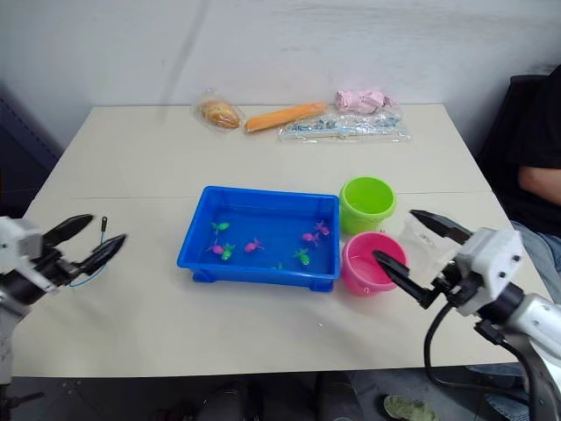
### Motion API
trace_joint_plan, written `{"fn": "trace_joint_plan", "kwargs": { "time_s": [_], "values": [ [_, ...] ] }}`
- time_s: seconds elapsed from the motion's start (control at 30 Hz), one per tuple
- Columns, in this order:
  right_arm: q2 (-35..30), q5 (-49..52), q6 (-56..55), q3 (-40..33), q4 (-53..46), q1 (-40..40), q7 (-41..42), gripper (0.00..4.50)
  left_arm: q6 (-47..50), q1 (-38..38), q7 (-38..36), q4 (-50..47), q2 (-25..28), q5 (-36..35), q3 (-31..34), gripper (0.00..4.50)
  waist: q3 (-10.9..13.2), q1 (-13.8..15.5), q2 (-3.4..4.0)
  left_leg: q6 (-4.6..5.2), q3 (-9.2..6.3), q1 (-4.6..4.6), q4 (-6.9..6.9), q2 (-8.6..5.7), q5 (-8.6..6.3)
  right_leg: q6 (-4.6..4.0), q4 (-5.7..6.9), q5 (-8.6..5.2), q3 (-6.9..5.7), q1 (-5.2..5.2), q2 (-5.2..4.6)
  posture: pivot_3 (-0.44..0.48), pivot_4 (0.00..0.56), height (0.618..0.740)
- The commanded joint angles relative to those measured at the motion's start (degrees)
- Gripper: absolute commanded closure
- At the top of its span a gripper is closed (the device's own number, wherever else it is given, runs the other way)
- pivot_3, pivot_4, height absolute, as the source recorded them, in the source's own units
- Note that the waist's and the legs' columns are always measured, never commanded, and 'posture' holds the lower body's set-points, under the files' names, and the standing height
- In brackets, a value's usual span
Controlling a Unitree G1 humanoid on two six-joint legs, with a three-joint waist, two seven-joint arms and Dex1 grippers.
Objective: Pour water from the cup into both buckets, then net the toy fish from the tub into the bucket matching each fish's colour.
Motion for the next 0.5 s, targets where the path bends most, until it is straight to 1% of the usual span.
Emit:
{"fn": "trace_joint_plan", "kwargs": {
  "time_s": [0.03,0.17,0.23,0.3,0.4,0.47,0.5],
  "values": [
    [-0.6,0.0,-2.2,3.6,0.0,-1.6,4.5,0.12,-0.6,5.4,2.1,2.3,-0.8,-0.1,6.2,0.00,0.0,0.0,-0.02,0.01,0.00,-0.04,0.00,0.00,-0.02,0.00,-0.06,0.00,-0.04,0.00,-0.02,0.000,0.150,0.740],
    [-0.4,-3.2,-3.4,8.3,1.3,-3.4,6.6,0.12,-0.9,12.9,6.1,5.2,-3.4,-0.1,12.0,0.00,-0.1,-0.1,-0.21,0.02,-0.01,-0.15,0.01,0.03,-0.11,0.00,-0.22,0.00,-0.16,-0.02,-0.08,0.000,0.150,0.740],
    [-0.3,-3.8,-3.7,9.0,1.7,-3.8,6.9,0.12,-1.1,14.6,6.9,5.2,-4.2,-0.6,13.1,0.00,-0.2,0.0,-0.32,0.03,-0.03,-0.20,0.05,0.02,-0.13,0.00,-0.24,0.00,-0.22,-0.04,-0.17,0.000,0.150,0.740],
    [-0.1,-4.1,-4.4,9.5,2.1,-4.3,7.7,0.12,-0.6,17.1,8.3,4.0,-6.2,-1.5,14.7,0.00,-0.3,0.1,-0.47,0.05,-0.13,-0.26,0.09,0.00,-0.16,0.00,-0.24,0.00,-0.38,-0.02,-0.51,0.000,0.150,0.740],
    [0.0,-4.2,-5.2,10.0,2.4,-4.5,8.3,0.12,0.7,18.8,9.5,2.4,-7.8,-2.3,15.2,0.00,-0.4,0.2,-0.65,0.09,-0.24,-0.30,0.11,-0.06,-0.25,-0.01,-0.26,0.00,-0.59,0.02,-0.72,0.000,0.150,0.740],
    [0.6,-3.8,-5.8,9.9,2.4,-4.6,8.4,0.12,1.9,18.6,10.9,1.3,-8.4,-2.6,14.7,0.00,-0.5,0.2,-0.73,0.09,-0.34,-0.32,0.11,-0.07,-0.26,-0.03,-0.28,0.01,-0.69,0.07,-0.76,0.000,0.150,0.740],
    [0.9,-3.5,-6.5,9.9,2.3,-4.6,8.7,0.12,3.1,17.6,12.3,0.4,-8.0,-2.2,13.5,0.00,-0.5,0.2,-0.77,0.08,-0.40,-0.32,0.10,-0.06,-0.26,-0.05,-0.29,0.01,-0.73,0.09,-0.78,0.000,0.150,0.740]
  ]
}}
